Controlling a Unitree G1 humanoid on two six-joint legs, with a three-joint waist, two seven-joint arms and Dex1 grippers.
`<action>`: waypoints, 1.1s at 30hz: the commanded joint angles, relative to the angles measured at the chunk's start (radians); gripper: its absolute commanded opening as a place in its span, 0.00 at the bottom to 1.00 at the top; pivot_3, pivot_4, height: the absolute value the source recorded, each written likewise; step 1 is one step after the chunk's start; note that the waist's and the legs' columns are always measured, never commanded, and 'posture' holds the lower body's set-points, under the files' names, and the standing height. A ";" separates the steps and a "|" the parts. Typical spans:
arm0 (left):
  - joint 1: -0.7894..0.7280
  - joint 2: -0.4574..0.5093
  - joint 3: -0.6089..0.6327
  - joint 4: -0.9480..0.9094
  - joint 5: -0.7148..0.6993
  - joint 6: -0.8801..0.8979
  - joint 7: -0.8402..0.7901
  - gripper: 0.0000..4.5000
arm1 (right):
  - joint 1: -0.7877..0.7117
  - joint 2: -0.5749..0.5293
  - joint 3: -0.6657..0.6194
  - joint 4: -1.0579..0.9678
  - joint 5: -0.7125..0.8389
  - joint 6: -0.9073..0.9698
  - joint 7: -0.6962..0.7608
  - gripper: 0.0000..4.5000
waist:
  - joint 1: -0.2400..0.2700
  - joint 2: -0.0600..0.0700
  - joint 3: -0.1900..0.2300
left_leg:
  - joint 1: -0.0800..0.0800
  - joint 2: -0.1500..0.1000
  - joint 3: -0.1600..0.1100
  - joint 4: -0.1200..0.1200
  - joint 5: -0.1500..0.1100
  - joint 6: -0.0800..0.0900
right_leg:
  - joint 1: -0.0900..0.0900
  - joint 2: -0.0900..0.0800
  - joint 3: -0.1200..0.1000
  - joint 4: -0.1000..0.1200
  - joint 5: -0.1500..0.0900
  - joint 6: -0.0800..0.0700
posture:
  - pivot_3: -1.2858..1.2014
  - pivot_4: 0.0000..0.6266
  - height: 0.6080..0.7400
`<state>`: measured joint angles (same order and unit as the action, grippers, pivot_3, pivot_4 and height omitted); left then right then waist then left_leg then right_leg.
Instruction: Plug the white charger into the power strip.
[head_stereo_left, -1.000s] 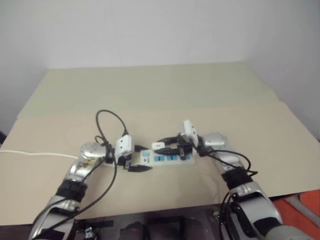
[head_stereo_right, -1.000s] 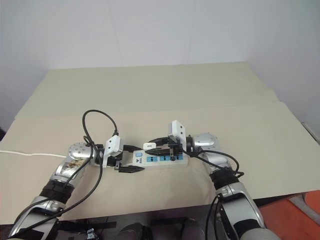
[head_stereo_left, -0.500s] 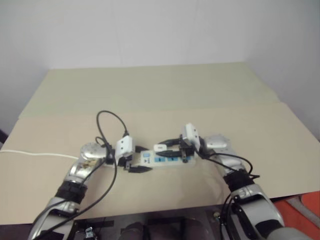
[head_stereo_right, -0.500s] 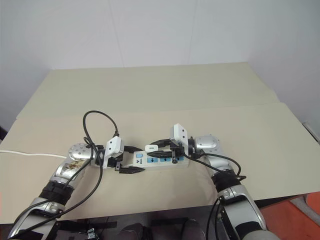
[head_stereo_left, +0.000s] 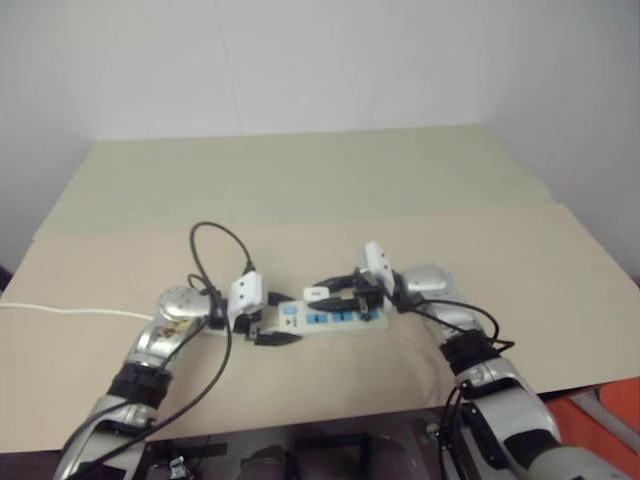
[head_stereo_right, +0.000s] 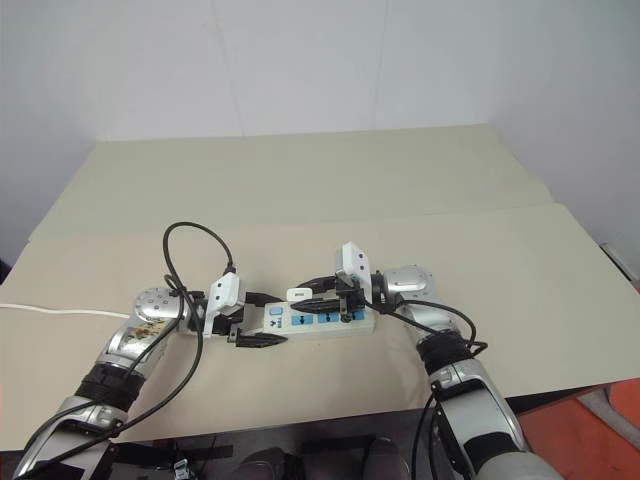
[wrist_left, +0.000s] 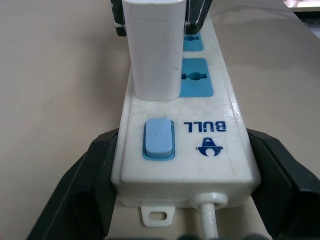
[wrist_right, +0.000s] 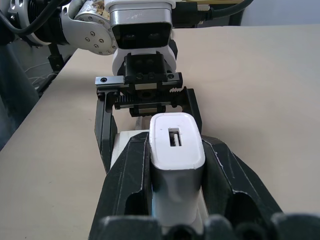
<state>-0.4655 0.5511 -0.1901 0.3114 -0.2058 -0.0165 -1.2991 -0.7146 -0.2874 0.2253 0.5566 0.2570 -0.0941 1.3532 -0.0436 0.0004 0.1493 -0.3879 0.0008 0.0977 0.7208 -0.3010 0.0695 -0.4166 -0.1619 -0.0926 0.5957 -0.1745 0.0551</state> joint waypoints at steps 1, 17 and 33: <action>0.020 0.020 -0.003 -0.006 0.020 0.007 0.007 0.73 | 0.021 -0.020 0.023 0.031 -0.048 0.029 0.003 0.26 | 0.000 0.000 0.000 | 0.000 0.000 0.000 0.000 0.000 0.000 | 0.000 0.000 0.000 0.000 0.000 0.000 | 0.52 0.24 1.00; 0.008 0.015 -0.006 0.004 0.020 0.009 0.007 0.73 | 0.037 -0.014 -0.003 -0.009 -0.042 0.027 -0.019 0.84 | 0.001 0.000 0.000 | -0.001 0.000 0.001 0.000 0.000 0.000 | -0.001 0.000 0.000 0.000 0.000 0.000 | 0.52 0.24 1.00; -0.011 0.061 0.053 -0.066 -0.042 0.046 -0.045 0.99 | 0.031 -0.031 -0.028 -0.031 -0.029 0.030 -0.018 0.84 | 0.001 0.000 0.000 | -0.002 0.000 0.001 -0.001 0.000 0.000 | -0.003 0.000 0.000 0.000 0.000 0.000 | 0.52 0.24 1.00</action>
<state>-0.4706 0.5838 -0.1755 0.3091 -0.2089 0.0258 -1.3204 -0.6911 -0.3073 0.2146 0.5356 0.2212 -0.0760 1.3341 -0.0426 0.0001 0.1493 -0.3905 0.0009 0.0987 0.7201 -0.3010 0.0694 -0.4198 -0.1620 -0.0925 0.5954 -0.1746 0.0549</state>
